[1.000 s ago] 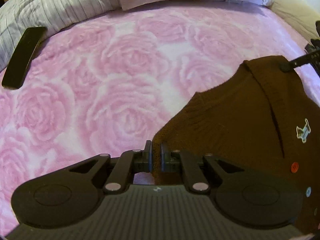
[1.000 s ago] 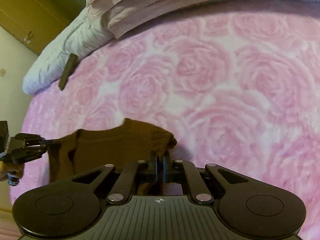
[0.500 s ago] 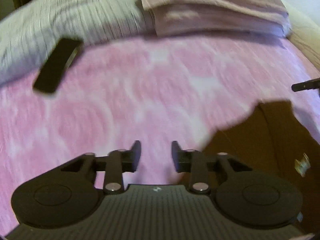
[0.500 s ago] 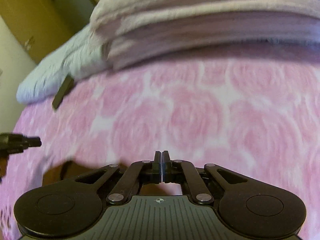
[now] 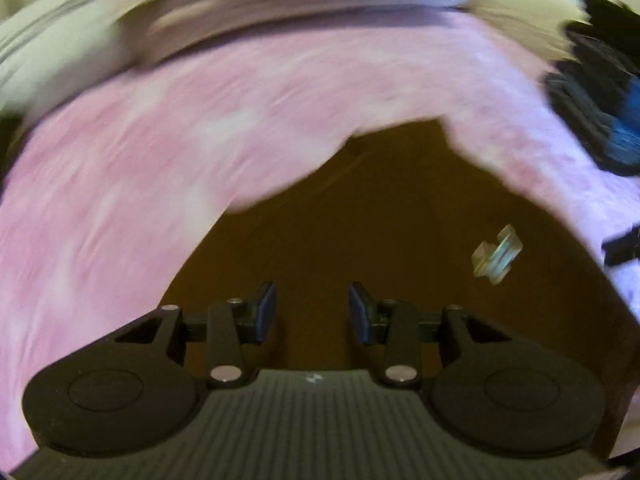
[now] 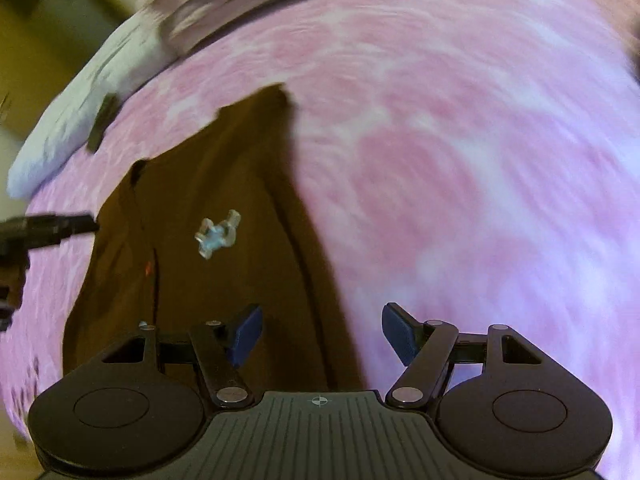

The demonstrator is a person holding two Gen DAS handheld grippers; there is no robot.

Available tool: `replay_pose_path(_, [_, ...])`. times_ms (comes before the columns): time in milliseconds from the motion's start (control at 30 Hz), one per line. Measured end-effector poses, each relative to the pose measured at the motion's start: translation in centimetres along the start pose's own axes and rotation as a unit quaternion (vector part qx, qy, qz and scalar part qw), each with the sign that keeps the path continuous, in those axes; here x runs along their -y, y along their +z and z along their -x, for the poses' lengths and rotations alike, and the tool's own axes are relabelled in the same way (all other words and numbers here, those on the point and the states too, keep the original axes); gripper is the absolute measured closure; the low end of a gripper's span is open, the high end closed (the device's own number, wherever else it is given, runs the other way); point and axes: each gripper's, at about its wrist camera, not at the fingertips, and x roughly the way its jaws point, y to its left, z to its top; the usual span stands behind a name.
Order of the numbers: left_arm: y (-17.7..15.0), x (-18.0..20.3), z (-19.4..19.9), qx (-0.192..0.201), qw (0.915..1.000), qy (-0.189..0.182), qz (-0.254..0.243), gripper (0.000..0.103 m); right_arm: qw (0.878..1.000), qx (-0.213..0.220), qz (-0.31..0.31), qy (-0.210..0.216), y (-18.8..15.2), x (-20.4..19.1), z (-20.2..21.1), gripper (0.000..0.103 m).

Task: Fold clothes

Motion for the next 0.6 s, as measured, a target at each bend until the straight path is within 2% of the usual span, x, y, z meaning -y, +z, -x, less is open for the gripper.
replay_pose_path(100, [5.9,3.7,-3.4,0.012,0.9963,-0.054,-0.065,0.068,0.997,0.021,-0.066,-0.016,-2.9,2.0,2.4,0.033])
replay_pose_path(200, [10.4,8.6,-6.8,-0.006,0.9826,-0.111,-0.149,0.065,0.994,0.026,-0.102,-0.026,-5.1,3.2,3.7,0.033])
replay_pose_path(233, [11.6,10.4,-7.9,-0.015,0.9734,-0.131,-0.187,0.06,0.993,0.028,-0.11,-0.026,-5.7,3.5,4.0,0.033])
replay_pose_path(267, [12.2,12.3,-9.0,-0.032,0.9607,-0.152,-0.23,0.056,0.993,0.029,-0.113,-0.024,-6.2,3.6,4.2,0.033])
replay_pose_path(333, [12.8,15.8,-11.1,-0.074,0.9304,-0.181,-0.31,0.053,0.993,0.029,-0.112,-0.019,-7.1,3.5,4.5,0.033])
replay_pose_path(433, [11.4,18.1,-13.8,-0.151,0.8947,-0.165,-0.387,0.058,0.993,0.027,-0.115,-0.018,-8.6,3.2,4.6,0.033])
replay_pose_path(467, [10.9,18.1,-14.0,-0.166,0.8887,-0.163,-0.395,0.062,0.992,0.025,-0.12,-0.017,-9.0,3.3,4.6,0.033])
replay_pose_path(600, [8.9,16.8,-13.6,-0.197,0.8839,-0.169,-0.389,0.067,0.99,0.023,-0.138,-0.01,-10.6,3.5,4.7,0.033])
